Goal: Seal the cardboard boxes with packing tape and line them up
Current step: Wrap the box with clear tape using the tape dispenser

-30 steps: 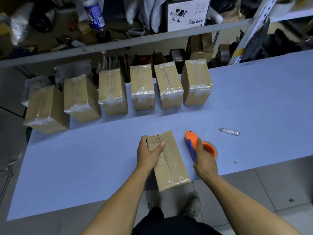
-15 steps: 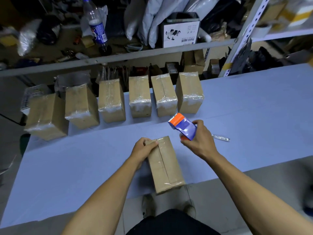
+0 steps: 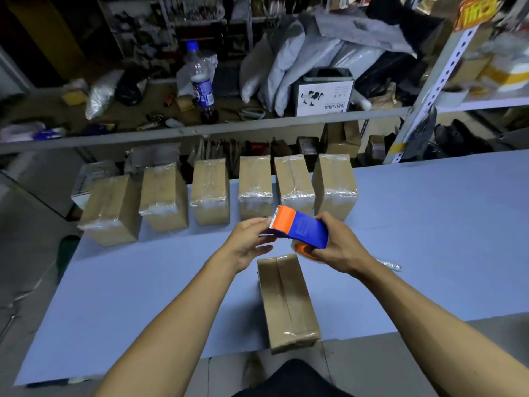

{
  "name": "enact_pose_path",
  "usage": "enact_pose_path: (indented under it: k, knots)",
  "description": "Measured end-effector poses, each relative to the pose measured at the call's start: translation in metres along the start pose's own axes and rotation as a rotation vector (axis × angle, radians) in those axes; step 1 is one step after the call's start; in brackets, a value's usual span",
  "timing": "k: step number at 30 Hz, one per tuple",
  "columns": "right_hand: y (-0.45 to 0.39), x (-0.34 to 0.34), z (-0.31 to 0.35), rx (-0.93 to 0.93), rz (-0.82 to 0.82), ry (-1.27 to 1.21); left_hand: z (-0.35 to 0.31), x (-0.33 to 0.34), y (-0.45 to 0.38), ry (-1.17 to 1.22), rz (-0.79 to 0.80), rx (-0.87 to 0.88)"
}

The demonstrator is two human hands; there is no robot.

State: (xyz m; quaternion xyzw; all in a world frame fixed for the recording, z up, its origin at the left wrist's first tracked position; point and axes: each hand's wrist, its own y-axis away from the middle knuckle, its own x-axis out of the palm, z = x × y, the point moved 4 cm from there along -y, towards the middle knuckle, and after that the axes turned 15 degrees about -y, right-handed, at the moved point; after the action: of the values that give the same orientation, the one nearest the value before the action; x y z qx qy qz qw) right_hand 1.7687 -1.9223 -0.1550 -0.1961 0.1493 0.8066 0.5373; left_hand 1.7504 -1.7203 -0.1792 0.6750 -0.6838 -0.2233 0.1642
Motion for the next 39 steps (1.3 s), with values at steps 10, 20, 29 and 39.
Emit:
enact_pose_path:
  k: [10,20,29,39]
  knots:
    - [-0.015,-0.003,0.006,-0.12,0.14,0.325,0.0,-0.012,0.003,-0.174,-0.133,0.0]
    - [-0.021,0.009,-0.01,-0.257,0.27,0.42,0.038,-0.008,-0.003,-0.157,-0.349,0.006]
    - [-0.004,-0.011,-0.051,-0.107,0.263,0.39,0.079,-0.024,0.004,0.152,-0.45,-0.197]
    - [-0.006,-0.02,-0.075,-0.039,0.252,0.457,0.099,-0.016,-0.004,0.046,-0.466,-0.188]
